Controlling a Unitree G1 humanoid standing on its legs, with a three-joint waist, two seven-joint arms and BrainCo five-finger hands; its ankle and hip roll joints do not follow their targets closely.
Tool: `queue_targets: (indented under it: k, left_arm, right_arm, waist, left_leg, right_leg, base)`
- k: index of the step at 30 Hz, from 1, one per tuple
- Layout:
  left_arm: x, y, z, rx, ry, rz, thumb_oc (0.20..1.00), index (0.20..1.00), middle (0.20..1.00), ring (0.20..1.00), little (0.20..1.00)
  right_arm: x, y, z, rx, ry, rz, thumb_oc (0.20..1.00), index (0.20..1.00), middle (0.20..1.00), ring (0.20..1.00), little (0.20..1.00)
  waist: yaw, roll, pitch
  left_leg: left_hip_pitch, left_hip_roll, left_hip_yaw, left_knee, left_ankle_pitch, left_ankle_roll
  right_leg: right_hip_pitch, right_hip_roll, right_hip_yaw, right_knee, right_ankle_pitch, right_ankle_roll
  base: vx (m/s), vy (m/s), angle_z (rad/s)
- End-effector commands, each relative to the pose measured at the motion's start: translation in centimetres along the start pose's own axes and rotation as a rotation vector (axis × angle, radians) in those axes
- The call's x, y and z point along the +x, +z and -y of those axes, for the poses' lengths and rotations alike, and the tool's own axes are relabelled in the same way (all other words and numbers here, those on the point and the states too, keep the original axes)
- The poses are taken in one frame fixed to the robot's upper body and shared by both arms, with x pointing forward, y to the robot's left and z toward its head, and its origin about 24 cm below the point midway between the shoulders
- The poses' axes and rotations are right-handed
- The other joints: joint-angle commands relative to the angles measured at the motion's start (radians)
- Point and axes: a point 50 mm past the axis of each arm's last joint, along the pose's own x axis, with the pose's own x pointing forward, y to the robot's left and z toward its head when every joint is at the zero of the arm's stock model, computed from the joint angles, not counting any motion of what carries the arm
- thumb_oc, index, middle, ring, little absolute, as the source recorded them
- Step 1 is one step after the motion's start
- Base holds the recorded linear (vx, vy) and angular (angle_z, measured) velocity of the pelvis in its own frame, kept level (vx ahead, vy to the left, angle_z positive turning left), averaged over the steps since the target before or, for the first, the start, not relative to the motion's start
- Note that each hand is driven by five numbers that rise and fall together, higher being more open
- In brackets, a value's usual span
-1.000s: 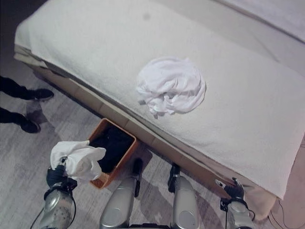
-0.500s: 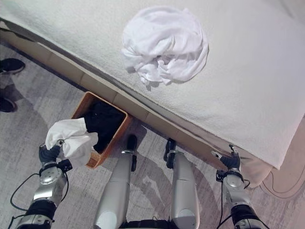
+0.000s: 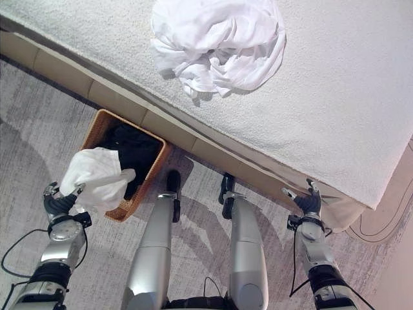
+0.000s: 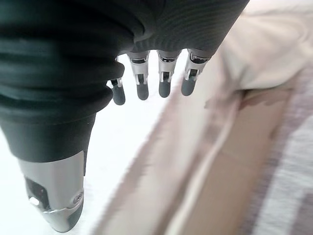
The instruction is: Pick up clothes into the bucket
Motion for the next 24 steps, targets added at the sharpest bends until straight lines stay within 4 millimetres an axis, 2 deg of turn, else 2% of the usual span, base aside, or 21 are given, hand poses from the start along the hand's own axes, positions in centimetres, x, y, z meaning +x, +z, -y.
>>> queue_targets:
  k: [1, 4, 5, 6, 7, 8, 10, 11, 13, 14, 15, 16, 19, 20, 21, 22, 23, 24]
  left_arm:
    - [0.1, -0.4, -1.1, 0.086, 0.054, 0.027, 1.000, 1.000, 1.000, 1.000, 1.000]
    - [-0.1, -0.5, -1.0, 0.087, 0.056, 0.026, 1.000, 1.000, 1.000, 1.000, 1.000]
    - [-0.1, -0.5, -1.1, 0.097, 0.055, 0.034, 1.000, 1.000, 1.000, 1.000, 1.000]
    - [-0.1, -0.5, -1.1, 0.097, 0.055, 0.034, 1.000, 1.000, 1.000, 1.000, 1.000]
    - [-0.2, -0.3, -1.1, 0.098, 0.052, 0.047, 1.000, 1.000, 1.000, 1.000, 1.000]
    - [-0.2, -0.4, -1.1, 0.098, 0.052, 0.047, 1.000, 1.000, 1.000, 1.000, 1.000]
    - [-0.3, 0.0, -0.9, 0.090, 0.043, 0.072, 1.000, 1.000, 1.000, 1.000, 1.000]
    - [-0.3, 0.0, -0.9, 0.090, 0.043, 0.071, 1.000, 1.000, 1.000, 1.000, 1.000]
    - [-0.8, 1.3, 0.1, 0.040, -0.025, 0.134, 1.000, 1.000, 1.000, 1.000, 1.000]
    - [-1.0, 1.6, 0.5, 0.018, -0.057, 0.151, 1.000, 1.000, 1.000, 1.000, 1.000]
    - [-1.6, 2.6, 1.6, -0.046, -0.127, 0.200, 1.000, 1.000, 1.000, 1.000, 1.000]
    - [-1.6, 2.5, 1.5, -0.044, -0.128, 0.194, 1.000, 1.000, 1.000, 1.000, 1.000]
    - [-2.6, 2.5, 2.7, -0.086, -0.247, 0.209, 1.000, 1.000, 1.000, 1.000, 1.000]
    - [-3.2, 3.0, 3.2, -0.108, -0.332, 0.239, 1.000, 1.000, 1.000, 1.000, 1.000]
    - [-3.1, 3.3, 3.3, -0.116, -0.331, 0.245, 1.000, 1.000, 1.000, 1.000, 1.000]
    - [-3.6, 3.3, 3.4, -0.104, -0.384, 0.270, 1.000, 1.000, 1.000, 1.000, 1.000]
    - [-3.6, 3.3, 3.4, -0.106, -0.384, 0.268, 1.000, 1.000, 1.000, 1.000, 1.000]
    - [-3.9, 3.4, 3.5, -0.106, -0.432, 0.278, 1.000, 1.000, 1.000, 1.000, 1.000]
  right_arm:
    - [0.4, 2.6, 1.5, 0.063, -0.077, 0.132, 1.000, 1.000, 1.000, 1.000, 1.000]
    - [0.5, 5.2, 1.2, 0.086, -0.081, 0.246, 1.000, 1.000, 1.000, 1.000, 1.000]
    - [0.6, 7.1, 1.4, 0.077, -0.098, 0.340, 1.000, 1.000, 1.000, 1.000, 1.000]
    - [0.6, 7.1, 1.4, 0.076, -0.098, 0.340, 1.000, 1.000, 1.000, 1.000, 1.000]
    - [0.5, 9.1, 1.6, 0.050, -0.122, 0.435, 1.000, 1.000, 1.000, 1.000, 1.000]
    - [0.5, 9.1, 1.6, 0.049, -0.123, 0.435, 1.000, 1.000, 1.000, 1.000, 1.000]
    - [0.5, 11.2, 1.9, 0.015, -0.152, 0.535, 1.000, 1.000, 1.000, 1.000, 1.000]
    - [0.5, 11.2, 1.9, 0.013, -0.153, 0.536, 1.000, 1.000, 1.000, 1.000, 1.000]
    - [1.1, 14.4, 1.7, -0.015, -0.170, 0.639, 1.000, 1.000, 1.000, 1.000, 1.000]
    - [1.4, 15.2, 1.6, -0.020, -0.170, 0.654, 1.000, 1.000, 1.000, 1.000, 1.000]
    - [2.2, 17.4, 1.2, -0.042, -0.172, 0.694, 1.000, 1.000, 1.000, 1.000, 1.000]
    - [2.2, 17.3, 1.2, -0.046, -0.169, 0.690, 1.000, 1.000, 1.000, 1.000, 1.000]
    - [4.2, 20.2, 1.5, -0.130, -0.189, 0.696, 1.000, 1.000, 1.000, 1.000, 1.000]
    - [5.5, 21.9, 2.1, -0.231, -0.202, 0.678, 1.000, 1.000, 1.000, 1.000, 1.000]
    - [5.5, 22.3, 2.1, -0.227, -0.205, 0.688, 1.000, 1.000, 1.000, 1.000, 1.000]
    - [6.4, 23.4, 2.7, -0.273, -0.226, 0.659, 1.000, 1.000, 1.000, 1.000, 1.000]
    - [6.4, 23.5, 2.6, -0.274, -0.224, 0.660, 1.000, 1.000, 1.000, 1.000, 1.000]
    - [6.9, 24.4, 3.1, -0.304, -0.242, 0.649, 1.000, 1.000, 1.000, 1.000, 1.000]
  waist:
    - [0.003, 0.003, -0.020]
    - [0.003, 0.009, -0.020]
    - [0.004, 0.012, -0.020]
    - [0.003, 0.012, -0.020]
    - [0.005, 0.016, -0.020]
    - [0.004, 0.017, -0.020]
    - [0.010, 0.023, -0.020]
    - [0.009, 0.024, -0.020]
    - [0.023, 0.037, -0.020]
    - [0.031, 0.041, -0.020]
    - [0.047, 0.053, -0.020]
    - [0.047, 0.054, -0.020]
    - [0.076, 0.073, -0.020]
    - [0.099, 0.085, -0.020]
    - [0.096, 0.088, -0.020]
    - [0.115, 0.100, -0.020]
    - [0.114, 0.101, -0.020]
    - [0.126, 0.110, -0.020]
  left_leg:
    - [0.033, -0.005, -0.008, 0.041, -0.083, 0.009]
    - [0.041, -0.007, -0.007, 0.032, -0.082, 0.009]
    - [0.047, -0.009, -0.004, 0.026, -0.081, 0.009]
    - [0.047, -0.009, -0.004, 0.026, -0.080, 0.009]
    - [0.050, -0.013, -0.005, 0.021, -0.079, 0.008]
    - [0.051, -0.013, -0.005, 0.020, -0.079, 0.008]
    - [0.055, -0.015, -0.007, 0.016, -0.078, 0.009]
    - [0.055, -0.015, -0.008, 0.016, -0.078, 0.008]
    - [0.057, -0.024, -0.014, 0.007, -0.070, 0.009]
    - [0.059, -0.027, -0.015, 0.005, -0.070, 0.009]
    - [0.041, -0.034, -0.018, -0.008, -0.036, 0.011]
    - [0.060, -0.032, -0.020, 0.001, -0.067, 0.009]
    - [0.060, -0.039, -0.023, -0.007, -0.060, 0.007]
    - [0.063, -0.045, -0.026, -0.012, -0.056, 0.003]
    - [0.039, -0.047, -0.025, -0.023, -0.020, 0.004]
    - [0.060, -0.049, -0.031, -0.020, -0.047, 0.000]
    - [0.061, -0.048, -0.031, -0.018, -0.050, 0.000]
    - [0.061, -0.050, -0.033, -0.024, -0.046, -0.002]
  right_leg:
    - [0.080, -0.038, 0.038, 0.021, -0.053, 0.061]
    - [0.085, -0.041, 0.039, 0.017, -0.054, 0.062]
    - [0.090, -0.043, 0.039, 0.014, -0.053, 0.063]
    - [0.090, -0.043, 0.039, 0.014, -0.053, 0.063]
    - [0.093, -0.045, 0.040, 0.015, -0.055, 0.063]
    - [0.093, -0.045, 0.040, 0.015, -0.055, 0.063]
    - [0.095, -0.048, 0.038, 0.017, -0.059, 0.063]
    - [0.095, -0.048, 0.038, 0.017, -0.059, 0.063]
    - [0.096, -0.054, 0.036, 0.021, -0.058, 0.063]
    - [0.099, -0.057, 0.034, 0.021, -0.058, 0.064]
    - [0.081, -0.065, 0.025, 0.013, -0.030, 0.059]
    - [0.097, -0.062, 0.031, 0.025, -0.058, 0.065]
    - [0.098, -0.068, 0.025, 0.028, -0.056, 0.066]
    - [0.101, -0.072, 0.020, 0.032, -0.059, 0.065]
    - [0.081, -0.075, 0.012, 0.017, -0.026, 0.058]
    - [0.098, -0.078, 0.014, 0.031, -0.055, 0.065]
    - [0.100, -0.077, 0.014, 0.033, -0.058, 0.065]
    - [0.099, -0.079, 0.010, 0.034, -0.057, 0.065]
  base:
    - [0.02, 0.027, -0.06]
    - [0.02, 0.022, -0.05]
    - [0.00, 0.000, 0.00]
    - [0.02, 0.019, -0.03]
    - [0.00, 0.000, 0.00]
    - [0.00, 0.000, 0.00]
    - [0.00, 0.000, 0.00]
    - [0.00, 0.000, 0.00]
    - [0.00, -0.023, 0.03]
    - [-0.08, -0.011, 0.09]
    - [0.00, -0.023, 0.09]
    - [0.00, -0.014, 0.09]
    - [0.03, -0.026, 0.12]
    - [-0.08, -0.013, 0.17]
    - [0.00, -0.039, 0.16]
    - [0.00, -0.013, 0.17]
    - [0.09, -0.052, 0.13]
    - [0.01, -0.044, 0.08]
